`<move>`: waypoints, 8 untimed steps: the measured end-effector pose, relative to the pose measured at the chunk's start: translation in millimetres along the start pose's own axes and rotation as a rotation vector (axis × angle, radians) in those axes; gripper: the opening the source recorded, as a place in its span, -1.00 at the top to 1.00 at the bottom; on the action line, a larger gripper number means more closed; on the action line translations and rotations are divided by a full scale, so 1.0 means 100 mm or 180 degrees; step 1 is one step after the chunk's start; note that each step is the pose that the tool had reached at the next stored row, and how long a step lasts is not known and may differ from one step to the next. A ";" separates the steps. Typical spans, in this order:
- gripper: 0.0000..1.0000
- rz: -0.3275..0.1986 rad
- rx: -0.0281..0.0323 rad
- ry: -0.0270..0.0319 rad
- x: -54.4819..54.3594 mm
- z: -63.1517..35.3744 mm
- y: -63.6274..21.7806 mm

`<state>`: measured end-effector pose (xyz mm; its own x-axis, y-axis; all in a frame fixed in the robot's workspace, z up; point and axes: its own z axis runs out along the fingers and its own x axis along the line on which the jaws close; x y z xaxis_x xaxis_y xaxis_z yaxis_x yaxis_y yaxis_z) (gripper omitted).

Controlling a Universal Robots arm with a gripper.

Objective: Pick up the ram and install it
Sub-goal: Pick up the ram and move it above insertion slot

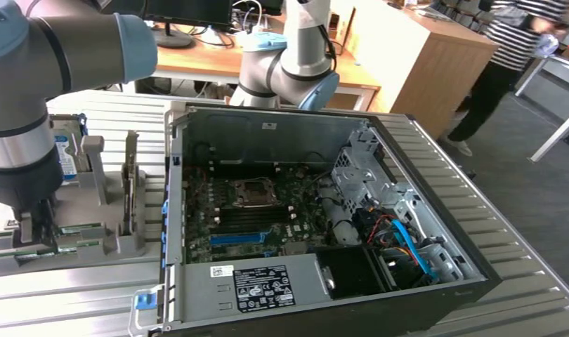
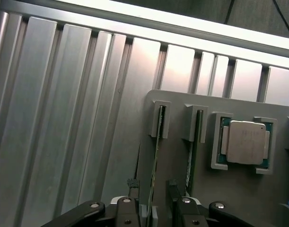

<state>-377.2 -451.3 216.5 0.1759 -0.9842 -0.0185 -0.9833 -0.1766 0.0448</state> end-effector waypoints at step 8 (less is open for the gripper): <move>0.29 0.0135 0.0002 -0.0006 0.00 0.057 -0.001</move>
<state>-377.4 -451.3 210.8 0.1339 -0.9908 -0.0184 -0.9899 -0.1346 0.0449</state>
